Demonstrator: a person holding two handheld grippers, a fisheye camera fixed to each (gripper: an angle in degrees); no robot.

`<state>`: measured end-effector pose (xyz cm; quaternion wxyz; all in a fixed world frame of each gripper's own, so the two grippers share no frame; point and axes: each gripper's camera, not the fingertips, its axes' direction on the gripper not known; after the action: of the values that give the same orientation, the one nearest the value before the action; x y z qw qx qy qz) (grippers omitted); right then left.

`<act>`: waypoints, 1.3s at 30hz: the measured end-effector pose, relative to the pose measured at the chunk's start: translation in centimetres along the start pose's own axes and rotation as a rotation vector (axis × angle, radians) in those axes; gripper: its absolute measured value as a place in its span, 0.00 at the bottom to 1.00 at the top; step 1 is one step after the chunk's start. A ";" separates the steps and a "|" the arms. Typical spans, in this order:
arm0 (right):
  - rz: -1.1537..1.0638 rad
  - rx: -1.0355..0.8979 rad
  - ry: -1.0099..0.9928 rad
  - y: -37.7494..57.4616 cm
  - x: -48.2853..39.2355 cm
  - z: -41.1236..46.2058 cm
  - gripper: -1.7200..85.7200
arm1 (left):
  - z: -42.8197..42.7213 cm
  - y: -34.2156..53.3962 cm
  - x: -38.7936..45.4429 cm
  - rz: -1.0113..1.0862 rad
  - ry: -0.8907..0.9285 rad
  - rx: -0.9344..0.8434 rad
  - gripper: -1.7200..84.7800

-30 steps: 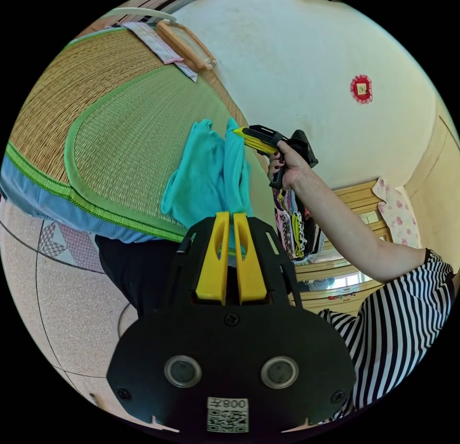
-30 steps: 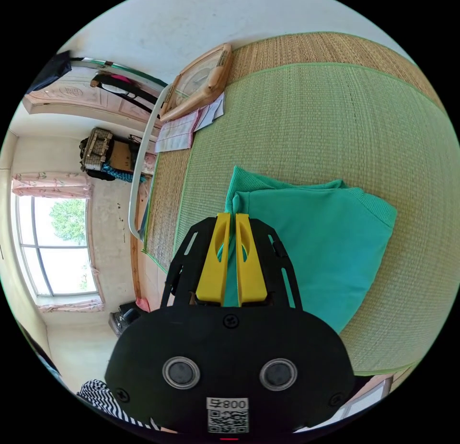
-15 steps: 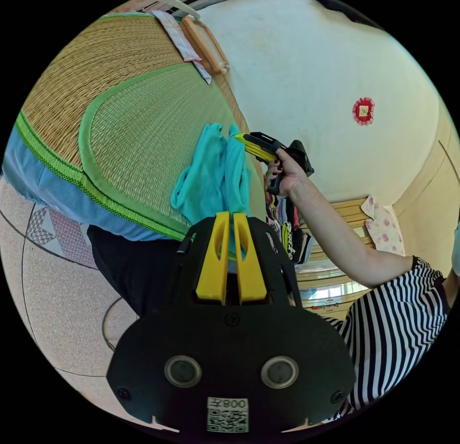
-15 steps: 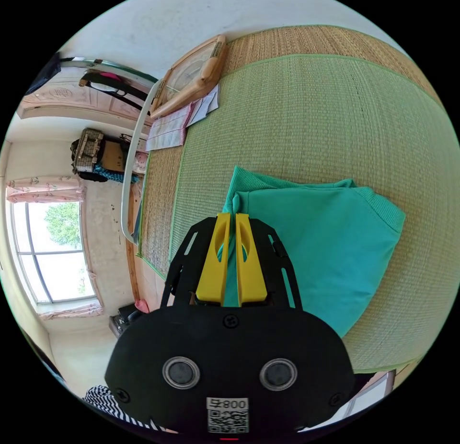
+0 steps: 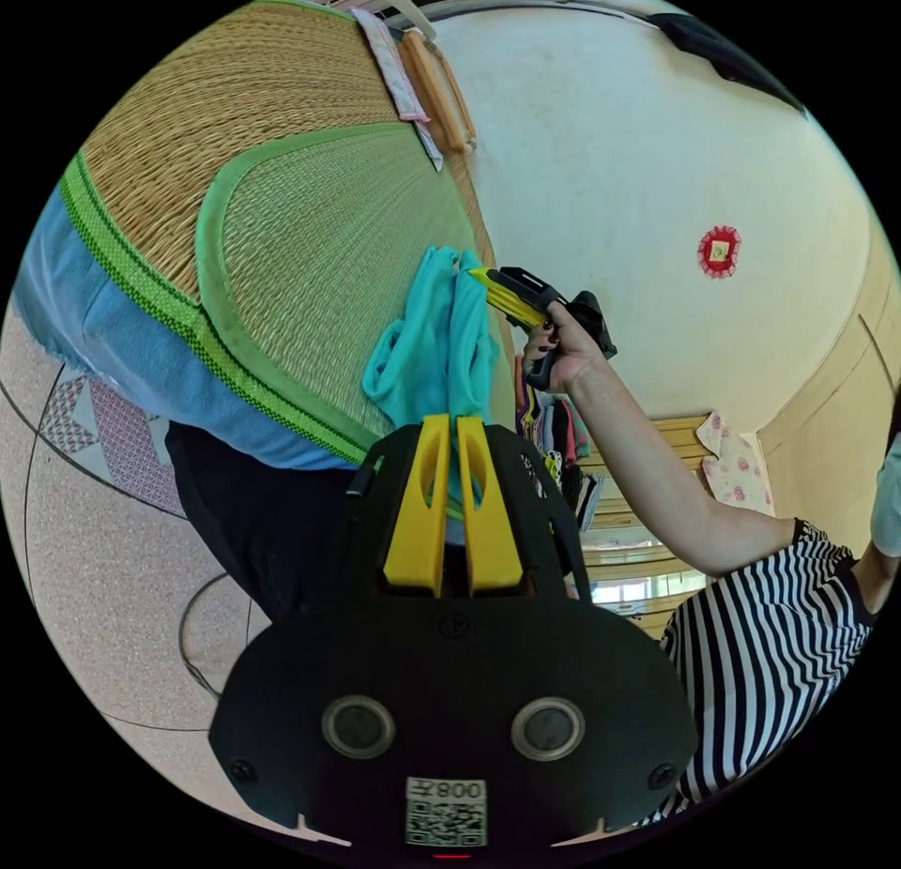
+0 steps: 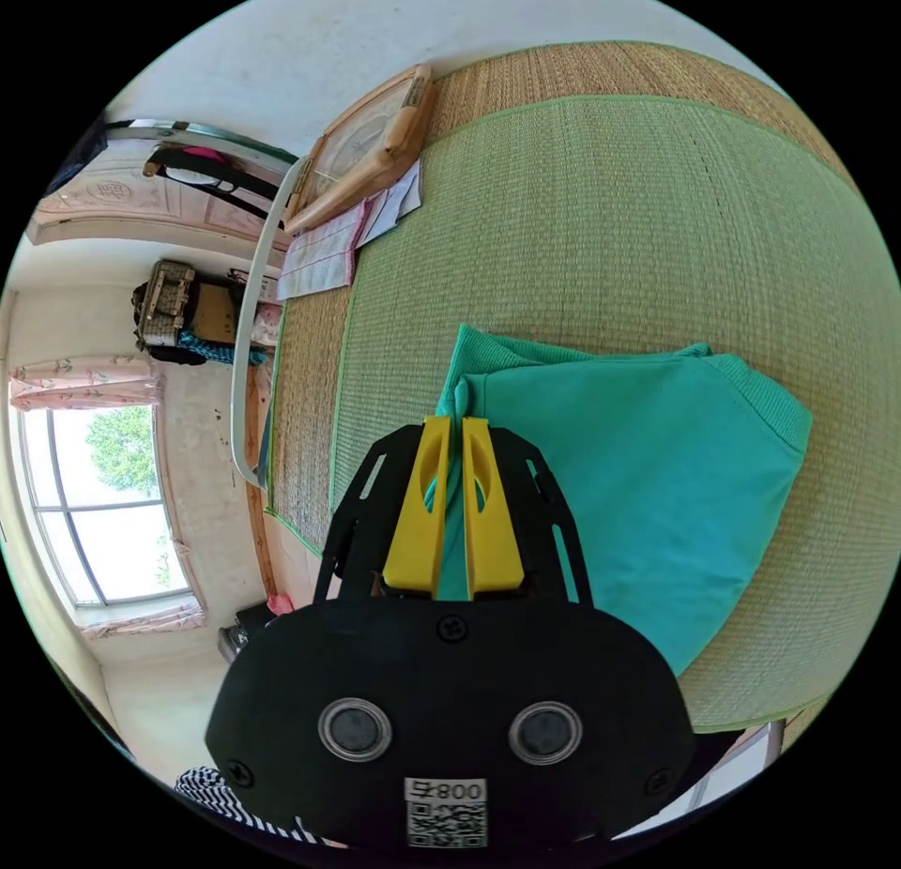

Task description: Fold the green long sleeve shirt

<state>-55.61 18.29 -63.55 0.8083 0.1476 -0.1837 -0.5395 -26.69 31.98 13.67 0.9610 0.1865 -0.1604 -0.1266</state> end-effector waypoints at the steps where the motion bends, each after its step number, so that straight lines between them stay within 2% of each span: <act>1: 0.003 -0.006 0.003 -0.2 0.0 0.0 0.04 | 0.2 0.0 -0.4 -0.005 0.001 0.000 0.03; 21: -0.081 -0.055 -0.040 -2.9 -1.1 -5.5 0.04 | -0.4 0.9 -0.9 -0.029 -0.039 0.045 0.03; 26: -0.183 -0.005 -0.098 -1.9 -1.7 -9.9 0.02 | -1.2 1.1 3.4 0.087 -0.142 0.076 0.03; 31: -0.225 -0.041 -0.002 -1.2 -1.8 -10.1 0.02 | -0.1 -0.3 6.8 0.183 -0.211 0.035 0.03; 39: -0.248 -0.095 0.081 -0.8 -2.2 -8.7 0.02 | -1.8 -0.3 11.8 0.278 -0.354 0.089 0.02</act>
<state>-53.05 20.42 -71.94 0.7483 0.1522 -0.1056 -0.6370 -15.28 28.73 15.08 0.9168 0.1800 -0.3562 -0.0166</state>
